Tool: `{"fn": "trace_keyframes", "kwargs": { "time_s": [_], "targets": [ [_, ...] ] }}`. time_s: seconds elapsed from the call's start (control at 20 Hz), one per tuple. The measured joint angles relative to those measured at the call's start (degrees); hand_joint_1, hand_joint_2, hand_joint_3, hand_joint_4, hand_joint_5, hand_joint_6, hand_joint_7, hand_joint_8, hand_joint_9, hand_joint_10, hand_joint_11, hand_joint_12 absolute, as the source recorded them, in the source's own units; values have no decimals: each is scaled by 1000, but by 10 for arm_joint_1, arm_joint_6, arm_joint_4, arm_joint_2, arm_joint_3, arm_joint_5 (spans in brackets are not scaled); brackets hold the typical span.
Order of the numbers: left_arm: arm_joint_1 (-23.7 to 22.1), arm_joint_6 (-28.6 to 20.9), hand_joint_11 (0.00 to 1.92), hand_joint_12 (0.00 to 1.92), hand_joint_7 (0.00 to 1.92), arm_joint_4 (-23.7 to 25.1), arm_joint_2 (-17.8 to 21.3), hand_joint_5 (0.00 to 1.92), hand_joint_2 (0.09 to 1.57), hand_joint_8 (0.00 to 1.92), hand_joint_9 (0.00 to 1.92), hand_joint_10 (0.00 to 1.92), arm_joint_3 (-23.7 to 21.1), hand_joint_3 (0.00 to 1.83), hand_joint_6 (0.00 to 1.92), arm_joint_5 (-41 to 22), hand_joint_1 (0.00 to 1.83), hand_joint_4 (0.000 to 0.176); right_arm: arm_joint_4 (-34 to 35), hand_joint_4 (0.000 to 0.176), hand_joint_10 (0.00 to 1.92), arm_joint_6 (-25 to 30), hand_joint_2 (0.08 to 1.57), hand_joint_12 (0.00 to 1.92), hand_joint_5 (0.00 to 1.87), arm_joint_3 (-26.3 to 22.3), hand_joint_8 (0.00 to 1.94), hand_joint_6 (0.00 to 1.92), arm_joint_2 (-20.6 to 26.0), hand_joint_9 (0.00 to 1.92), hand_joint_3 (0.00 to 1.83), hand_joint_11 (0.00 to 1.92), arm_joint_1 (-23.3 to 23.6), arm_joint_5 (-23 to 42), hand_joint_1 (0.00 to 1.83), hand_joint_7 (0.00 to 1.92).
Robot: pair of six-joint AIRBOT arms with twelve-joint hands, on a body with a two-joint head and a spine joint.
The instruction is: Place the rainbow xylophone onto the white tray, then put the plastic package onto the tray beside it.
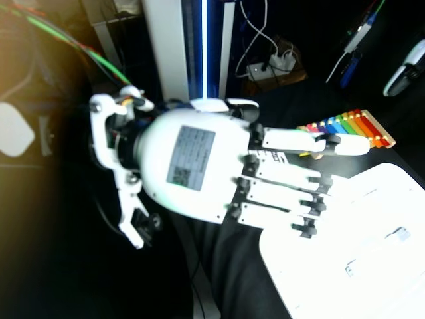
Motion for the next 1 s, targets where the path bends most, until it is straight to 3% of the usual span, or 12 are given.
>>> {"fn": "trace_keyframes", "kwargs": {
  "time_s": [0.2, 0.25, 0.3, 0.35, 0.4, 0.5, 0.65, 0.7, 0.75, 0.8, 0.9, 1.0],
  "targets": [
    [24, -18, 0, 745, 140, -4, -10, 0, 762, 1, 192, 3, 7, 15, 0, -15, 551, 67, 1, 0, 15, 0, 977, 513, 148, 0, 4, 1, 0, 203, 0, 0, 0, -2, 747, 233],
    [36, -38, 0, 769, 139, 4, -17, 0, 782, 1, 184, 1, 13, 14, 0, -17, 553, 46, -2, 0, 17, 0, 972, 530, 152, 0, 3, 2, -1, 213, 0, 0, 0, -2, 761, 234],
    [39, -69, 0, 770, 140, 26, -23, 0, 770, 1, 182, 0, 20, 6, 0, -18, 572, 53, -5, 0, 12, 0, 968, 558, 156, 0, 1, 2, -1, 210, 0, 0, 0, -2, 770, 231],
    [39, -110, 0, 793, 156, 56, -28, 0, 744, 3, 204, 6, 29, 0, 0, -21, 547, 69, -6, 0, 8, 0, 962, 564, 155, 0, 0, 1, -1, 203, 0, 0, 0, -3, 777, 226],
    [38, -180, 0, 801, 163, 102, -31, 0, 750, 5, 221, 12, 40, 0, 0, -31, 526, 56, -10, 0, 6, 0, 962, 583, 159, 0, 0, 1, -1, 202, 0, 0, 0, -5, 785, 222],
    [36, -247, 0, 749, 157, 167, -31, 0, 749, 4, 210, 4, 45, 0, 0, -37, 524, 11, -13, 0, 0, 0, 957, 634, 159, 0, 0, 0, -1, 190, 0, 0, 0, -6, 799, 214],
    [13, -383, 0, 438, 130, 332, -31, 0, 675, 3, 129, 5, 45, 0, 0, -42, 633, 21, -14, 0, 15, 0, 981, 709, 192, 0, 15, 8, -2, 236, 3, 0, 0, -9, 859, 271],
    [6, -424, 0, 376, 119, 367, -31, 0, 659, 4, 120, 1, 45, 0, 0, -43, 648, 22, -15, 0, 14, 0, 983, 714, 198, 0, 15, 9, -2, 234, 3, 0, 0, -9, 869, 275],
    [4, -475, 0, 268, 66, 409, -33, 0, 757, 2, 62, 2, 45, 15, 0, -52, 657, 12, -16, 0, 9, 0, 989, 675, 196, 0, 9, 5, -2, 230, 3, 0, 0, -11, 884, 273],
    [4, -491, 0, 277, 60, 430, -34, 0, 789, 1, 72, 5, 45, 11, 0, -55, 669, 0, -16, 0, 9, 0, 987, 695, 194, 0, 2, 2, -2, 238, 1, 0, 0, -11, 856, 260],
    [4, -509, 0, 290, 46, 471, -37, 0, 819, 2, 72, 3, 41, 6, 0, -64, 671, 0, -17, 0, 4, 0, 992, 672, 191, 0, 1, 0, -2, 231, 2, 0, 0, -14, 837, 246],
    [4, -536, 0, 423, 94, 483, -37, 0, 806, 5, 97, 5, 41, 2, 0, -72, 652, 0, -17, 0, 10, 0, 992, 788, 200, 0, 5, 2, -3, 259, 1, 0, 0, -15, 815, 272]
  ]
}}
